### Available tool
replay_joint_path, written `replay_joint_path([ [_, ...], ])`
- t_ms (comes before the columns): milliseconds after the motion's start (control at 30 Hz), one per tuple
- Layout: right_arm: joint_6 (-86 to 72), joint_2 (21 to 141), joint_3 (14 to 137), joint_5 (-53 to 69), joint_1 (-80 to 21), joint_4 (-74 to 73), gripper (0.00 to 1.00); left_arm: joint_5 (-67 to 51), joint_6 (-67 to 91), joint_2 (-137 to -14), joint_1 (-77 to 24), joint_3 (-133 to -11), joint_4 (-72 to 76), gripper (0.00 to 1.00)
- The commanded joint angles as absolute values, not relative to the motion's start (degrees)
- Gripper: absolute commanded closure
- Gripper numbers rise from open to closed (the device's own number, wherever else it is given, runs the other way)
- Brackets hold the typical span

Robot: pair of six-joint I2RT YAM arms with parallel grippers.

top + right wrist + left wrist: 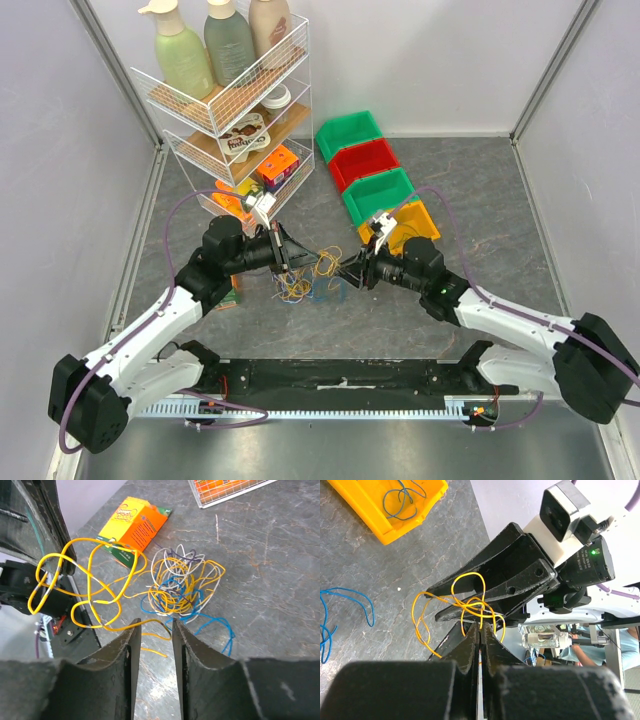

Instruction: Untangle the cables

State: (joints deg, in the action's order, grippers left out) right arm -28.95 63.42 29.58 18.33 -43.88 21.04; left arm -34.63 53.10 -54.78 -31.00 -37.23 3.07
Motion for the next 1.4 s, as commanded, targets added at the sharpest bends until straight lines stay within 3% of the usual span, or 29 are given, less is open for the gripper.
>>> replay_joint_path([
  [0, -32.52, 65.21, 28.22, 19.87, -43.95, 31.19, 0.7, -35.6, 51.24, -54.32, -31.2, -39.64, 3.17, 0.98],
  [100, -32.7, 63.29, 26.38, 13.83, -43.95, 29.36, 0.99, -34.28, 50.19, -54.23, -31.29, -39.9, 1.07, 0.98],
  [133, -32.78, 61.19, 25.32, 9.88, -44.03, 26.83, 1.0, -33.32, 49.66, -54.32, -31.2, -40.25, 0.36, 0.98],
  [400, -34.45, 34.57, 22.49, -27.12, -43.94, 6.63, 1.0, -14.7, 43.86, -55.99, -31.2, -45.52, -22.13, 0.98],
  [600, -34.19, 24.98, 28.73, -47.62, -43.86, -13.6, 1.0, -1.6, 44.82, -50.82, -31.2, -45.79, -26.89, 0.98],
  [1367, -36.12, 15.38, 38.05, -65.56, -43.86, -31.9, 1.0, 43.4, 54.58, -20.22, -31.2, -47.11, -43.24, 0.98],
])
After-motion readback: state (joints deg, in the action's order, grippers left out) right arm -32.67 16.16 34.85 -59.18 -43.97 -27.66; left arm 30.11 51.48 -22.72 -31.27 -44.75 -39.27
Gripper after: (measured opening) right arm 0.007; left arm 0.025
